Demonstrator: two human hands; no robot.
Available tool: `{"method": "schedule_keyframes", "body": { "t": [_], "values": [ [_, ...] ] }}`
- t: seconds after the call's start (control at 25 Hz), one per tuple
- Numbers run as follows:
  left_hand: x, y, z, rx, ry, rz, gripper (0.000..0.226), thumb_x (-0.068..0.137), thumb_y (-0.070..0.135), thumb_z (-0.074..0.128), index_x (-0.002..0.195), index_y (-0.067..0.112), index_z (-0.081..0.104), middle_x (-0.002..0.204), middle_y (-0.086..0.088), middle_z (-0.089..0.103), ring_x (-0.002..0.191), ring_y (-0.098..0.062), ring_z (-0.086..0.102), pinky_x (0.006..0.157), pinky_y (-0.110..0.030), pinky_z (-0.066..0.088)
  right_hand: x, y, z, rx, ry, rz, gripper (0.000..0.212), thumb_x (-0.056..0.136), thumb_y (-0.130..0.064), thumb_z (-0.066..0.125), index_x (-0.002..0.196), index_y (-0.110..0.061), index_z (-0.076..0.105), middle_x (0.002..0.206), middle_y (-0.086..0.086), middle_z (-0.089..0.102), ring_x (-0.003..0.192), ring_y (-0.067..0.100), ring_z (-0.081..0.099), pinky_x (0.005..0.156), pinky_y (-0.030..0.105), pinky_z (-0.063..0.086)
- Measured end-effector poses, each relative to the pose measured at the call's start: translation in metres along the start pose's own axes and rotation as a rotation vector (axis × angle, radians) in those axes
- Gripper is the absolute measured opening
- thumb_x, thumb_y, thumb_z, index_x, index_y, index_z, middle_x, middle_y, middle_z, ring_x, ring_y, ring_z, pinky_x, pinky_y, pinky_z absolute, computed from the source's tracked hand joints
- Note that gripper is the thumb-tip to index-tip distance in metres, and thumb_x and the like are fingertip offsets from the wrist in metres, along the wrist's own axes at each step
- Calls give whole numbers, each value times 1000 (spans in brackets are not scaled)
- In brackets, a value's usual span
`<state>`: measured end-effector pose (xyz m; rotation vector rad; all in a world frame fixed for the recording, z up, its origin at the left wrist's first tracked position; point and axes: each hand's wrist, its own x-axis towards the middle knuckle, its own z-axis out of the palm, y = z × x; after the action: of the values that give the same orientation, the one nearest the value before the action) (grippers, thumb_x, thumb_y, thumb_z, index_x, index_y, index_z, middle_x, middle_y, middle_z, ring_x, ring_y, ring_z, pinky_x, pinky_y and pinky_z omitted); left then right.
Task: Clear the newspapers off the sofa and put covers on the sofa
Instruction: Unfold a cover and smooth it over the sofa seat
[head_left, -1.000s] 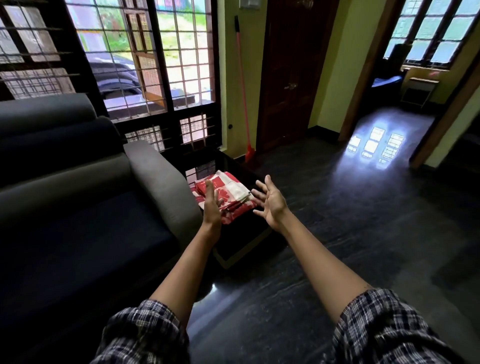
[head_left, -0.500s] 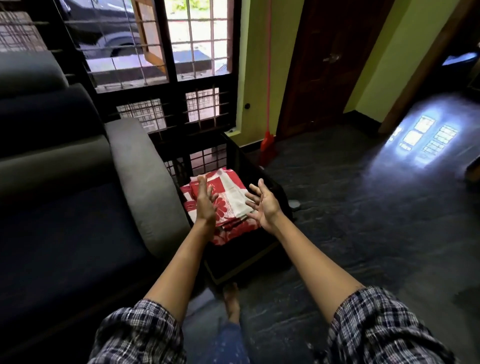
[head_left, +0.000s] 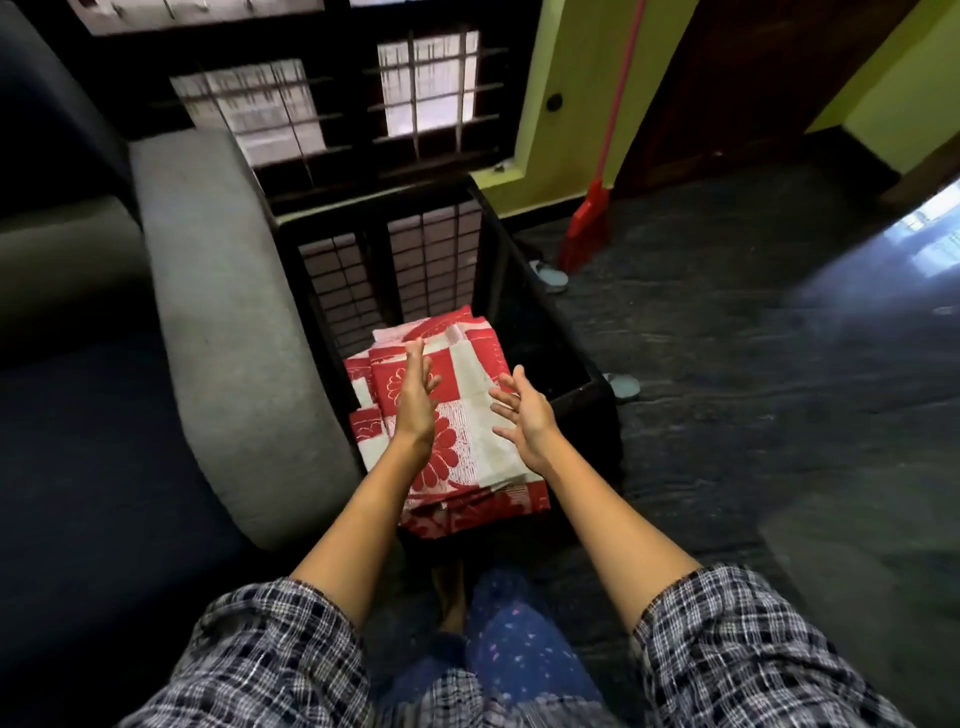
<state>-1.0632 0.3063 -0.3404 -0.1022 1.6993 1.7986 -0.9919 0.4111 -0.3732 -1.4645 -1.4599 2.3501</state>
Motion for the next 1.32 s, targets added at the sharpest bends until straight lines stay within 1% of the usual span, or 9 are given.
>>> {"method": "schedule_keyframes", "body": {
  "t": [0.32,0.48,0.72,0.8,0.88,0.96,1.04,1.16,1.32],
  "values": [
    [60,-84,-11,46,104,-251,52,100,42,12,147,21,23,152,-7,28,133,-29,36,114,-44,25,100,45,-33,-326,206,160,25,95,-20,47,112,-6,60,97,4,54,92,18,49,71,27,42],
    [68,-116,-10,83,125,-334,53,99,45,10,146,24,24,152,-5,27,134,-28,34,111,-45,24,120,75,-44,-624,192,191,36,93,-12,50,128,-3,53,129,11,56,119,25,51,100,31,39],
    [74,-133,0,89,173,-384,54,99,45,11,146,22,25,151,-7,29,134,-27,35,113,-49,23,138,92,-50,-943,126,154,56,85,-12,62,137,-5,41,138,13,46,128,28,42,105,33,33],
    [75,-136,-1,79,182,-397,54,99,45,12,146,22,25,151,-7,29,134,-27,34,113,-48,23,141,88,-47,-980,127,160,40,83,-17,65,120,-6,55,121,12,56,120,28,44,98,34,37],
    [76,-138,-3,112,170,-403,54,98,46,21,145,21,27,150,-6,30,136,-26,33,113,-47,24,142,82,-41,-937,108,156,10,81,-16,67,77,-11,58,84,11,56,92,26,51,76,30,40],
    [71,-137,-5,236,89,-380,53,96,43,38,142,19,33,147,-4,36,134,-22,35,111,-41,29,141,73,-36,-769,52,236,18,80,-11,66,67,-8,54,74,10,57,77,25,57,66,29,45],
    [65,-134,-4,335,-28,-330,55,90,37,54,139,19,38,143,0,41,130,-15,39,107,-31,32,135,60,-27,-411,-64,376,3,83,-1,62,83,-1,60,84,13,66,78,25,64,70,33,55],
    [58,-131,-6,494,-88,-191,79,71,33,78,139,22,40,137,7,43,125,-9,39,104,-28,33,125,39,-15,-39,-202,422,15,90,4,51,104,5,57,92,16,65,81,24,65,70,32,57],
    [66,-119,-15,712,158,56,52,78,-7,57,126,15,54,119,-9,62,111,-25,56,92,-34,44,118,25,-13,45,-349,397,28,100,-9,36,121,2,50,108,18,63,98,21,63,79,32,56]
  ]
}}
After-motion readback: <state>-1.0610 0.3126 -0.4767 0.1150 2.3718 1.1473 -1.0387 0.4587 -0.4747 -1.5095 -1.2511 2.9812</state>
